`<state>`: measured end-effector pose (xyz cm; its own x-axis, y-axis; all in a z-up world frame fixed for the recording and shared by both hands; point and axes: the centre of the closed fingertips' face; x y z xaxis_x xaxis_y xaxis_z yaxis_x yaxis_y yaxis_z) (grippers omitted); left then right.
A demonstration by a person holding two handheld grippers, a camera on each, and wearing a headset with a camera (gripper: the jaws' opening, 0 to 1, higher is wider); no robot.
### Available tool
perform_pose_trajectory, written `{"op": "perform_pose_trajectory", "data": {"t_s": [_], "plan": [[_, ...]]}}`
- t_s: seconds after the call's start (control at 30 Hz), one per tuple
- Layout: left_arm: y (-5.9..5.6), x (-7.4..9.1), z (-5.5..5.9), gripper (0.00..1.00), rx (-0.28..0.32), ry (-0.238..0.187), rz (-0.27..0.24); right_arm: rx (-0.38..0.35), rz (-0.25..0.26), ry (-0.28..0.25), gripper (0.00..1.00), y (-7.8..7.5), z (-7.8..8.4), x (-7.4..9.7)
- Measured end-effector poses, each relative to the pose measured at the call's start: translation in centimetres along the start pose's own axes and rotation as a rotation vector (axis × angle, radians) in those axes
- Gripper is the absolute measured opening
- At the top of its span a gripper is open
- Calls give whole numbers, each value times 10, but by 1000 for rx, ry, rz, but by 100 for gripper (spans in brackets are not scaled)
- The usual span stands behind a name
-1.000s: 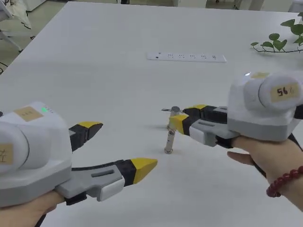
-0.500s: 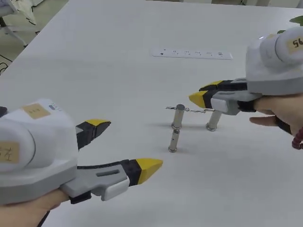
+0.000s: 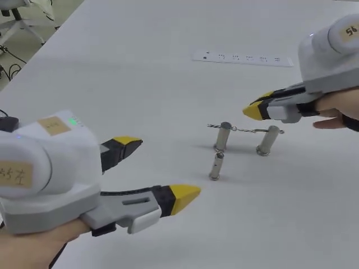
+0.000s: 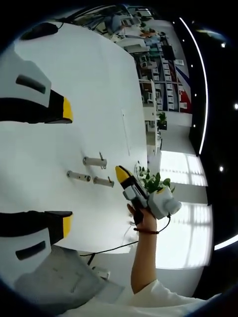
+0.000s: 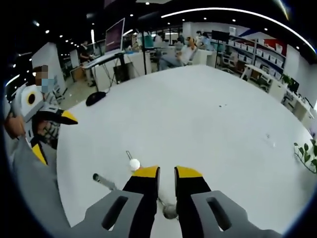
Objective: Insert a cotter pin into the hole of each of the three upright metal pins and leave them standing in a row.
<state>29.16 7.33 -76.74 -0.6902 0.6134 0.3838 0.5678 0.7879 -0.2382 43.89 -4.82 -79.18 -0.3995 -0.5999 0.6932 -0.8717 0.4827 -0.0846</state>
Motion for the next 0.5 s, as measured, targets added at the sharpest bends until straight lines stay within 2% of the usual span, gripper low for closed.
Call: {"op": "perform_pose_trajectory", "data": {"t_s": [0.27, 0.33, 0.4, 0.5], "plan": [[3, -2, 2, 70, 8, 6, -5, 92, -57, 131, 13, -18, 21, -14], [3, -2, 3, 70, 11, 7, -5, 104, -67, 142, 13, -19, 24, -16], [4, -3, 4, 70, 13, 11, -6, 128, -105, 192, 13, -20, 32, -19], [4, -3, 5, 70, 14, 13, -6, 176, -136, 213, 13, -20, 37, -24]]}}
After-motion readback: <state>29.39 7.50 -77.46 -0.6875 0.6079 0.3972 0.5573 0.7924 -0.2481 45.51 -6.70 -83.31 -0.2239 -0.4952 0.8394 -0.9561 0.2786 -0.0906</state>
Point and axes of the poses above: the centre of the closed fingertips' face, and the gripper's own axes: x roughly backward along the fingers, y roughly to its left, z roughly out of its underside, and after that the axes turned 7 degrees about x, right-handed
